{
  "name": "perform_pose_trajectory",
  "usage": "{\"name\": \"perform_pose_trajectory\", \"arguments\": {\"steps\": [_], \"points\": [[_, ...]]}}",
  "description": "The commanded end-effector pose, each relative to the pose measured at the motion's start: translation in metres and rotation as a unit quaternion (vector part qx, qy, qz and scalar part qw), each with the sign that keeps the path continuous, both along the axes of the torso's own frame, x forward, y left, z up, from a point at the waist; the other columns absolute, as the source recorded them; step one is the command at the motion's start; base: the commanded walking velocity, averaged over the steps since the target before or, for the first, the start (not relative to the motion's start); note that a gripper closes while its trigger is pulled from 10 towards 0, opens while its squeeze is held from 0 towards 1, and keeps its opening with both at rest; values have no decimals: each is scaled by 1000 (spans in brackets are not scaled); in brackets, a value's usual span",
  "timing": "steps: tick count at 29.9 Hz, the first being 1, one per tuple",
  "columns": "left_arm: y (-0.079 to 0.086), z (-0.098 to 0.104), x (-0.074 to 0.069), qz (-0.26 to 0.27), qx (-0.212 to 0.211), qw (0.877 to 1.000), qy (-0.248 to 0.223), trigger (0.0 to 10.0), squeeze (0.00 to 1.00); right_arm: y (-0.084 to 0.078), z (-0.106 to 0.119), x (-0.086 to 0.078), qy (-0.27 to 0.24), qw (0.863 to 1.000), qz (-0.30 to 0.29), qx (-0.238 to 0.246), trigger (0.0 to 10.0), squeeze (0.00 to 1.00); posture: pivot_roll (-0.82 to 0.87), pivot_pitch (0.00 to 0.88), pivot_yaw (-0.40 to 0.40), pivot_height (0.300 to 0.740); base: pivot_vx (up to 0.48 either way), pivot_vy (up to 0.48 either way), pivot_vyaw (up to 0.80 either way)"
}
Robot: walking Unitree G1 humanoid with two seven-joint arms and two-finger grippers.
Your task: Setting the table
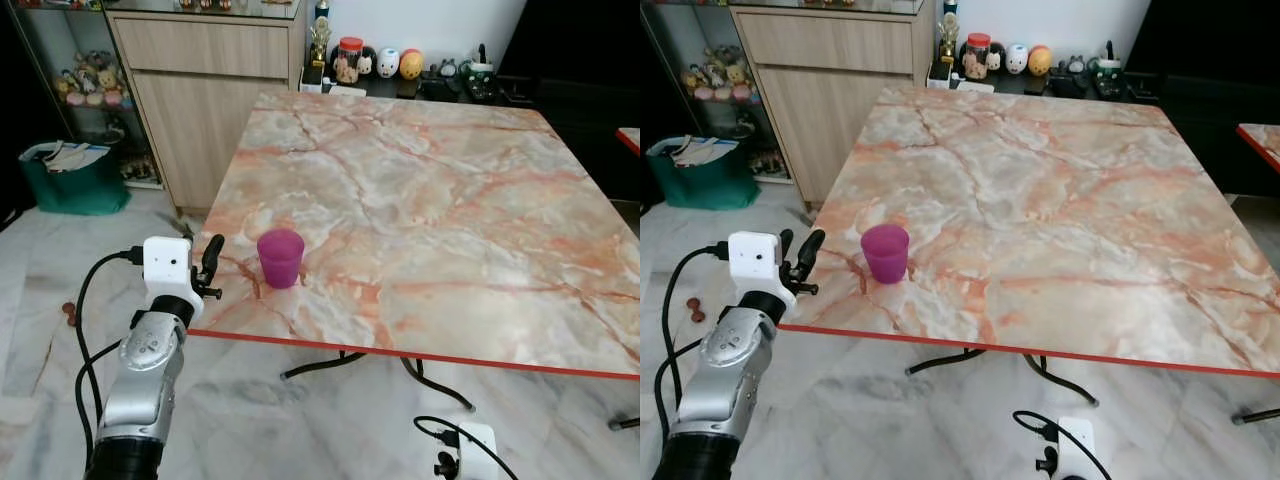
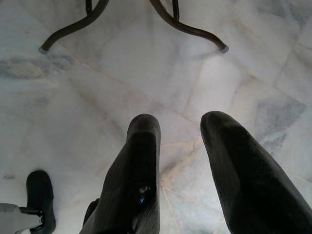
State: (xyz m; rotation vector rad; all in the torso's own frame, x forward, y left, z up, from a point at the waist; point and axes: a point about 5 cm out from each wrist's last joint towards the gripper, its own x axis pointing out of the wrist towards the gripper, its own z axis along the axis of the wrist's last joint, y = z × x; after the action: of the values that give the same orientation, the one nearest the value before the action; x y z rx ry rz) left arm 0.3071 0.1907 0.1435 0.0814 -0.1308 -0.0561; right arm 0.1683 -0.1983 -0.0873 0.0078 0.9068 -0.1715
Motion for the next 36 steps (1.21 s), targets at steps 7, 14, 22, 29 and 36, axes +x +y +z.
{"name": "perform_pose_trajectory", "arguments": {"steps": [7,14,22,29,36], "points": [[-5,4,1,-1,14,1000,-7,10000,0,-2,-1,-2,4,1000,1,-3,10000,0,155,0,-46,740,0,-372,0],[-2,4,2,0,12,1000,-4,10000,0,-2,-1,-3,5,1000,4,-3,10000,0,156,0,-46,740,0,-67,0],[-9,4,3,-28,3,1000,6,10000,0,-2,-1,-4,6,1000,7,-4,10000,0,155,0,-46,740,0,0,0],[-9,4,3,-33,2,999,6,10000,0,-2,-1,-3,6,1000,6,-4,10000,0,154,0,-46,740,0,0,0],[-8,2,3,-33,3,999,11,10000,0,-2,-1,-2,6,1000,6,-5,10000,0,155,0,-47,740,105,0,0]]}}
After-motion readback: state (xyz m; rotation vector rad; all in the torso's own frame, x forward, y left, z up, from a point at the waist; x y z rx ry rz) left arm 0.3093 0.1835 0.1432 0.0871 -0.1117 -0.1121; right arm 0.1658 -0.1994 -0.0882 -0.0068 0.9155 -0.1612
